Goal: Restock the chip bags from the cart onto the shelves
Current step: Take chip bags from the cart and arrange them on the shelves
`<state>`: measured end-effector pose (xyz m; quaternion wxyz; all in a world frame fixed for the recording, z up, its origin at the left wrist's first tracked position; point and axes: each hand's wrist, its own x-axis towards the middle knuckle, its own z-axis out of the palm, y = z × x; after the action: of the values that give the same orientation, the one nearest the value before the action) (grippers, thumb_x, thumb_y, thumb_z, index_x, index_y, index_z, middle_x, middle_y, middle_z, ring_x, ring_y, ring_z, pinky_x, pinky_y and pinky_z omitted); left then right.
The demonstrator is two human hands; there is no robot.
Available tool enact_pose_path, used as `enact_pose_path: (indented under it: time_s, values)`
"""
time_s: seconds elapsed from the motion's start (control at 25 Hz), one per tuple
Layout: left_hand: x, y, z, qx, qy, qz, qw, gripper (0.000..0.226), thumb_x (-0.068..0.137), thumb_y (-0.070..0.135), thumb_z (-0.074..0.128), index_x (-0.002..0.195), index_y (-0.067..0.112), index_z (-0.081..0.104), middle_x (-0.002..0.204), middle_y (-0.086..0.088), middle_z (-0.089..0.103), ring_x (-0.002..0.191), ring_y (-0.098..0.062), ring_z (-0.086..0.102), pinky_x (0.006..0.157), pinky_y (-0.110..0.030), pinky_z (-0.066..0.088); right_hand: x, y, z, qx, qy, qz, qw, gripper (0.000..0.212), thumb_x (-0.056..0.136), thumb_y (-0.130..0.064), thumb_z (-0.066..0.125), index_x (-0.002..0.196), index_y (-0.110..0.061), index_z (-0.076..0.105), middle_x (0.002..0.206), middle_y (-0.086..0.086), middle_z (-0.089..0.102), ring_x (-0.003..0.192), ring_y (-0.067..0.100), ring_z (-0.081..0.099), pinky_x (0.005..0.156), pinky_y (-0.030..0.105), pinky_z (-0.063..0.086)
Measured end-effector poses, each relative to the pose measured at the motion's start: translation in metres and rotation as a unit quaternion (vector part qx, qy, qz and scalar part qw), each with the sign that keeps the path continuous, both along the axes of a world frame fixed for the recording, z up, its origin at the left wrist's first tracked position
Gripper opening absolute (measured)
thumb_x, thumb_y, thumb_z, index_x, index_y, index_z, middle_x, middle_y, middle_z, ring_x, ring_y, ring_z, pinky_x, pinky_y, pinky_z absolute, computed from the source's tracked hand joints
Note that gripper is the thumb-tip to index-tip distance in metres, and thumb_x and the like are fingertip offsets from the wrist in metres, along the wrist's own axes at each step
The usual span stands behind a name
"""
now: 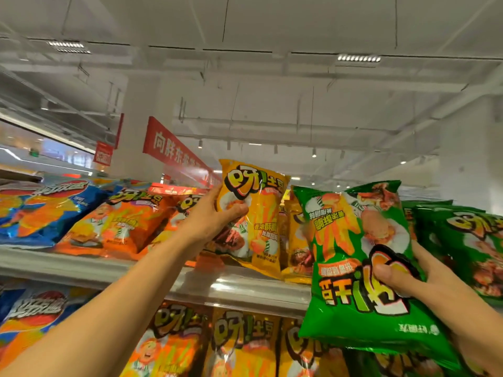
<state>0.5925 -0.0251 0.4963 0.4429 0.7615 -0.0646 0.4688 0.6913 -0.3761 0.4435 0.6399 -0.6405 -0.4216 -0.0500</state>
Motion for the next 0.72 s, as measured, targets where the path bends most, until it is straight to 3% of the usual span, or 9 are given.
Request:
enact_pose_path:
  time_s: [0.04, 0.12, 0.24, 0.32, 0.4, 0.52, 0.6, 0.72]
  values:
    - [0.005, 0.002, -0.003, -0.005, 0.009, -0.007, 1.000, 0.045, 0.087, 0.030, 0.077, 0.129, 0.031, 0.059, 0.106, 0.022, 0.073, 0.096, 0.008, 0.068, 0.070, -0.004, 0.050, 0.000, 0.002, -0.002, -0.006, 0.003, -0.005, 1.000, 0.107, 0.029, -0.074, 0.091, 0.128, -0.067, 0.052, 0.124, -0.018, 0.072, 0.104, 0.016, 0.075, 0.083, 0.043, 0.063]
    - [0.013, -0.001, -0.011, -0.013, 0.030, -0.022, 0.999, 0.042, 0.089, 0.032, 0.074, 0.128, 0.031, 0.058, 0.107, 0.021, 0.072, 0.099, 0.005, 0.067, 0.072, -0.009, 0.051, -0.002, 0.005, -0.001, -0.023, 0.004, -0.006, 1.000, 0.103, 0.028, -0.071, 0.094, 0.123, -0.065, 0.055, 0.117, -0.014, 0.076, 0.098, 0.022, 0.078, 0.079, 0.046, 0.064]
    - [0.023, -0.015, -0.021, 0.025, 0.082, -0.008, 0.996, 0.052, 0.095, 0.041, 0.064, 0.142, 0.030, 0.044, 0.134, 0.008, 0.062, 0.127, -0.016, 0.056, 0.101, -0.035, 0.049, -0.006, 0.003, 0.003, -0.035, -0.002, -0.025, 0.999, 0.091, 0.020, -0.072, 0.093, 0.104, -0.068, 0.059, 0.099, -0.018, 0.079, 0.082, 0.016, 0.079, 0.056, 0.026, 0.062]
    - [0.025, -0.020, -0.025, 0.099, 0.067, 0.120, 0.986, 0.071, 0.095, 0.047, 0.060, 0.154, 0.026, 0.027, 0.152, -0.004, 0.042, 0.140, -0.025, 0.040, 0.114, -0.047, 0.038, -0.009, 0.002, 0.008, -0.035, 0.001, -0.029, 0.999, 0.081, 0.022, -0.076, 0.090, 0.097, -0.072, 0.060, 0.099, -0.019, 0.079, 0.083, 0.015, 0.079, 0.055, 0.023, 0.061]
    - [0.022, -0.027, -0.029, 0.183, 0.009, 0.291, 0.939, 0.081, 0.094, 0.058, 0.052, 0.159, 0.026, 0.014, 0.159, -0.009, 0.026, 0.145, -0.029, 0.026, 0.116, -0.048, 0.034, -0.008, -0.001, 0.010, -0.035, -0.004, -0.046, 0.998, 0.075, 0.027, -0.081, 0.086, 0.096, -0.077, 0.058, 0.103, -0.022, 0.077, 0.088, 0.012, 0.079, 0.066, 0.032, 0.064]
    - [0.027, -0.043, -0.039, 0.304, 0.025, 0.297, 0.905, 0.076, 0.092, 0.074, 0.020, 0.158, 0.040, 0.006, 0.167, 0.002, 0.008, 0.153, -0.023, 0.005, 0.123, -0.051, 0.015, 0.000, -0.005, 0.010, -0.037, -0.006, -0.050, 0.998, 0.082, 0.030, -0.078, 0.089, 0.105, -0.073, 0.059, 0.114, -0.016, 0.077, 0.101, 0.021, 0.077, 0.094, 0.053, 0.057]
    - [0.036, -0.047, -0.046, 0.361, 0.124, 0.268, 0.885, 0.069, 0.095, 0.072, 0.011, 0.158, 0.043, 0.002, 0.169, 0.007, -0.001, 0.155, -0.019, -0.010, 0.124, -0.053, -0.001, 0.005, -0.007, 0.011, -0.037, -0.004, -0.037, 0.999, 0.081, 0.027, -0.077, 0.090, 0.103, -0.072, 0.061, 0.111, -0.016, 0.077, 0.096, 0.019, 0.078, 0.086, 0.049, 0.060]
    - [0.036, -0.049, -0.043, 0.369, 0.194, 0.263, 0.870, 0.064, 0.100, 0.065, 0.013, 0.158, 0.042, -0.001, 0.169, 0.008, -0.005, 0.154, -0.018, -0.016, 0.123, -0.056, -0.008, 0.012, -0.016, 0.011, -0.043, -0.007, -0.003, 0.999, 0.080, 0.027, -0.075, 0.091, 0.102, -0.069, 0.063, 0.107, -0.014, 0.079, 0.090, 0.019, 0.079, 0.065, 0.034, 0.063]
